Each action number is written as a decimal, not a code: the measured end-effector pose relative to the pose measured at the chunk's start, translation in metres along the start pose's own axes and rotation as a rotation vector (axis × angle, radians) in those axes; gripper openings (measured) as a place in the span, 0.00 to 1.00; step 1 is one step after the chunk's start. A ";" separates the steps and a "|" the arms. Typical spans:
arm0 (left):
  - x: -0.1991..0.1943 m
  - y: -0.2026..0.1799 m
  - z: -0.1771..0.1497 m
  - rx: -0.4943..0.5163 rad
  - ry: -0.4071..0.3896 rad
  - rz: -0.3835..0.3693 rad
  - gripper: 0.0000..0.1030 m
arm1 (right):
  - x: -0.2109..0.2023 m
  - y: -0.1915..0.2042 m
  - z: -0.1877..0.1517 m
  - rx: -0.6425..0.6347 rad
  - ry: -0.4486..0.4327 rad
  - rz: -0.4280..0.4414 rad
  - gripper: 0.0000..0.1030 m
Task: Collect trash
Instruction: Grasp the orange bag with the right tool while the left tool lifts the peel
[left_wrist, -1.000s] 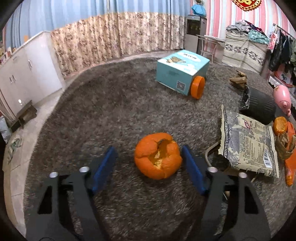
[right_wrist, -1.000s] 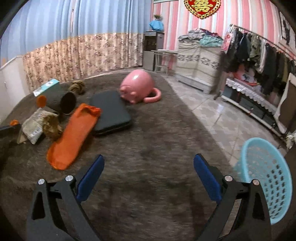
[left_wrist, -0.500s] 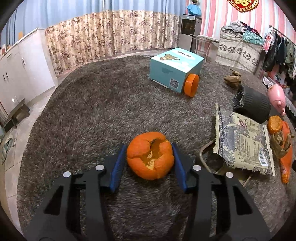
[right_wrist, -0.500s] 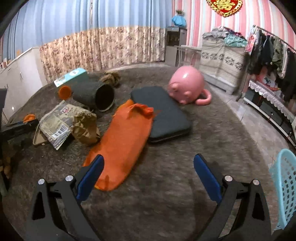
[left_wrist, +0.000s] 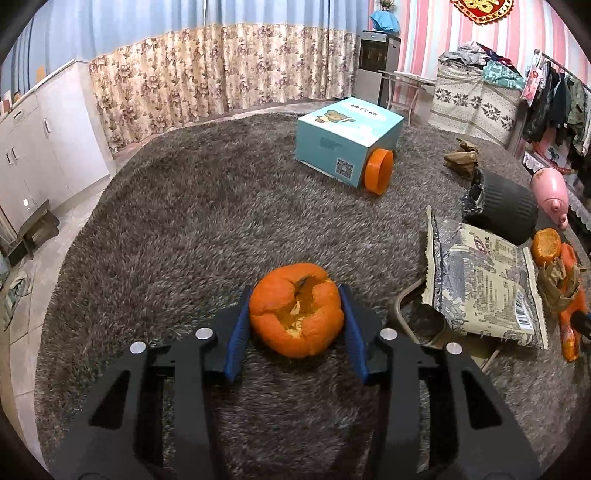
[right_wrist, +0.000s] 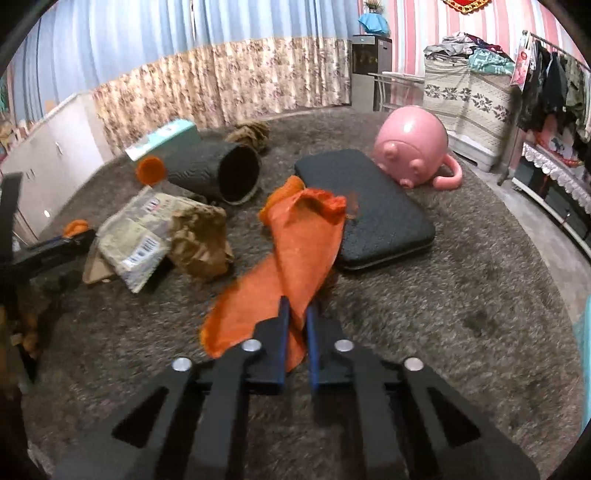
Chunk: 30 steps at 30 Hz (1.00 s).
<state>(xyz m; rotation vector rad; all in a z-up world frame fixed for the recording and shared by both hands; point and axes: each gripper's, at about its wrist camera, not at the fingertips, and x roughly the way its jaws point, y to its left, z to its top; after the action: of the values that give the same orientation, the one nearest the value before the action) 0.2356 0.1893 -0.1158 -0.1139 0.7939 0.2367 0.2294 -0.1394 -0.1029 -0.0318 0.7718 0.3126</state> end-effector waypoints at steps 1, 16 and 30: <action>0.000 0.000 0.000 0.000 -0.002 0.000 0.41 | -0.006 -0.003 0.000 -0.003 -0.013 -0.001 0.05; -0.014 -0.003 -0.002 0.035 -0.049 -0.008 0.27 | -0.123 -0.118 -0.017 0.087 -0.165 -0.198 0.04; -0.085 -0.083 0.010 0.154 -0.167 -0.101 0.26 | -0.150 -0.208 -0.038 0.207 -0.236 -0.372 0.04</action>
<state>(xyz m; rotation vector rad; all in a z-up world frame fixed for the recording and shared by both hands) 0.2061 0.0966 -0.0468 0.0112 0.6360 0.0878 0.1627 -0.3825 -0.0448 0.0558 0.5462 -0.1169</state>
